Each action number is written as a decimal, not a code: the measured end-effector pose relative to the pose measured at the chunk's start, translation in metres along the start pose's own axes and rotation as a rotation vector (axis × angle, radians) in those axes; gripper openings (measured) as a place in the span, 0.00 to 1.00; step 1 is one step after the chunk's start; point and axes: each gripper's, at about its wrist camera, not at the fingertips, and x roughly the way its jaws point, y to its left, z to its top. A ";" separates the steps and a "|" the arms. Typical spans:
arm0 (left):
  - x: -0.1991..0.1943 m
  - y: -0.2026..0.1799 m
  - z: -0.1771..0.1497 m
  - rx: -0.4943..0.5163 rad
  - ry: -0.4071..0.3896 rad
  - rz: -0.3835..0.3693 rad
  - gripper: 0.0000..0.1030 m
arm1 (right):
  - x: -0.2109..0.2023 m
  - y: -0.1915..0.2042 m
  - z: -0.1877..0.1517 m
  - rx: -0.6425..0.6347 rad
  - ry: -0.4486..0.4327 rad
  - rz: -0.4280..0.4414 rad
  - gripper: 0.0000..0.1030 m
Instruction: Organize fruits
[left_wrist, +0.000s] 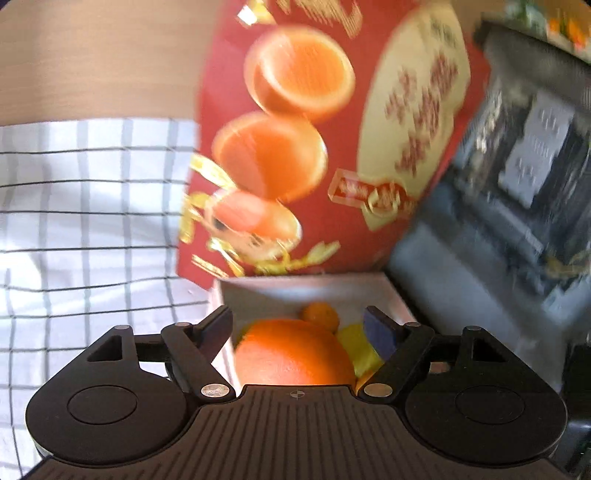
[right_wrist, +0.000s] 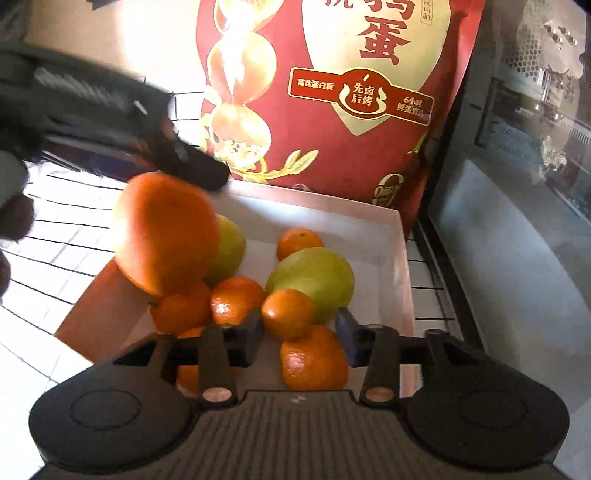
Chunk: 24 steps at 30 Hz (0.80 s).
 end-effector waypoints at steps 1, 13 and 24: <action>-0.009 0.004 -0.002 -0.017 -0.026 0.010 0.80 | -0.001 -0.001 -0.002 0.004 -0.005 0.016 0.55; -0.092 -0.005 -0.119 0.057 0.002 0.267 0.80 | -0.070 0.017 -0.040 0.044 -0.107 0.024 0.77; -0.069 -0.015 -0.172 0.053 0.031 0.374 0.80 | -0.059 0.031 -0.089 0.046 0.086 -0.039 0.82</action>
